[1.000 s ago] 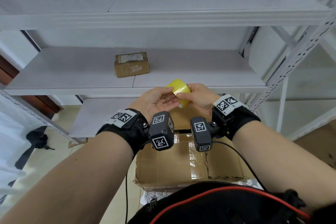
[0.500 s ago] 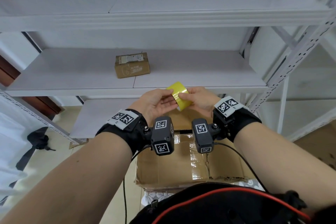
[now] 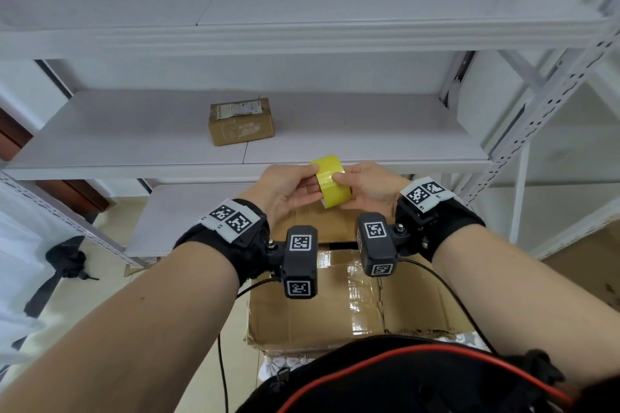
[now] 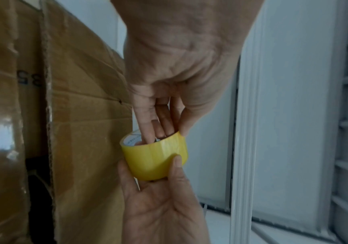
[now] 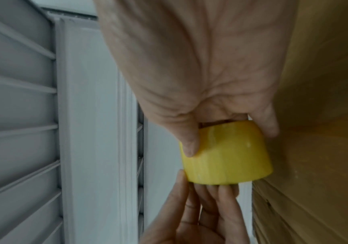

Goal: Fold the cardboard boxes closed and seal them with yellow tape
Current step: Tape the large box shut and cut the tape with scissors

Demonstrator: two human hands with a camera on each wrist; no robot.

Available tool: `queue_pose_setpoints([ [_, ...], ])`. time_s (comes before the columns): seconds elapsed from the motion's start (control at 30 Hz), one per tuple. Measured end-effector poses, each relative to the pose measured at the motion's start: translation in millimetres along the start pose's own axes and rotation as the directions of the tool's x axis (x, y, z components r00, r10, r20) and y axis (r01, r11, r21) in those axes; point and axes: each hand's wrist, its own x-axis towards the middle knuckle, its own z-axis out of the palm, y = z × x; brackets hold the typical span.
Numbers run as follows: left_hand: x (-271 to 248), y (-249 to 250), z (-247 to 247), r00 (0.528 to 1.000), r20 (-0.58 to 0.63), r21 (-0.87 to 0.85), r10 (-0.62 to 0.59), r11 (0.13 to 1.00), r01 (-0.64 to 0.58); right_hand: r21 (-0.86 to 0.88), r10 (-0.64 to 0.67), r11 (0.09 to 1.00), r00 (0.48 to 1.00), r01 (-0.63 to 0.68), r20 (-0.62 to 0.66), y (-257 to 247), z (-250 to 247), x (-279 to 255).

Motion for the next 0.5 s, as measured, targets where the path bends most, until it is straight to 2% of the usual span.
queue_pose_setpoints([
  [0.07, 2.1, 1.5, 1.4, 0.986, -0.073, 0.12, 0.149, 0.983, -0.14, 0.023, 0.021, 0.999, 0.998, -0.023, 0.058, -0.6, 0.0, -2.7],
  [0.1, 3.9, 2.3, 2.2, 0.96, -0.099, 0.251, 0.263, 0.94, -0.232, 0.031, 0.026, 0.999, 0.996, -0.029, 0.083, -0.1, 0.3, -3.1],
  [0.13, 4.7, 3.3, 3.5, 0.92, -0.083, 0.406, 0.384, 0.856, -0.321, 0.043, 0.027, 0.999, 0.995, -0.032, 0.094, 0.5, 0.7, -3.0],
  [0.2, 1.6, 5.5, 6.4, 0.831, 0.061, 0.658, 0.553, 0.604, -0.45, 0.091, 0.035, 0.995, 0.995, -0.044, 0.093, 0.7, 1.9, -0.2],
  [0.27, -0.6, 4.7, 8.4, 0.778, 0.201, 0.804, 0.596, 0.353, -0.478, 0.161, 0.064, 0.984, 0.997, -0.072, 0.049, -0.2, 1.7, 4.7],
  [0.37, 0.4, 2.1, 7.0, 0.743, 0.308, 0.885, 0.594, 0.107, -0.453, 0.247, 0.104, 0.964, 0.995, -0.1, -0.003, -0.5, 0.3, 9.3],
  [0.4, 0.5, 1.8, 6.0, 0.737, 0.328, 0.894, 0.591, 0.058, -0.445, 0.256, 0.109, 0.961, 0.994, -0.105, -0.002, -0.5, 0.0, 9.4],
  [0.5, -1.2, 3.0, 3.6, 0.738, 0.363, 0.902, 0.569, -0.016, -0.431, 0.251, 0.118, 0.961, 0.993, -0.118, 0.014, -0.7, 0.5, 7.6],
])
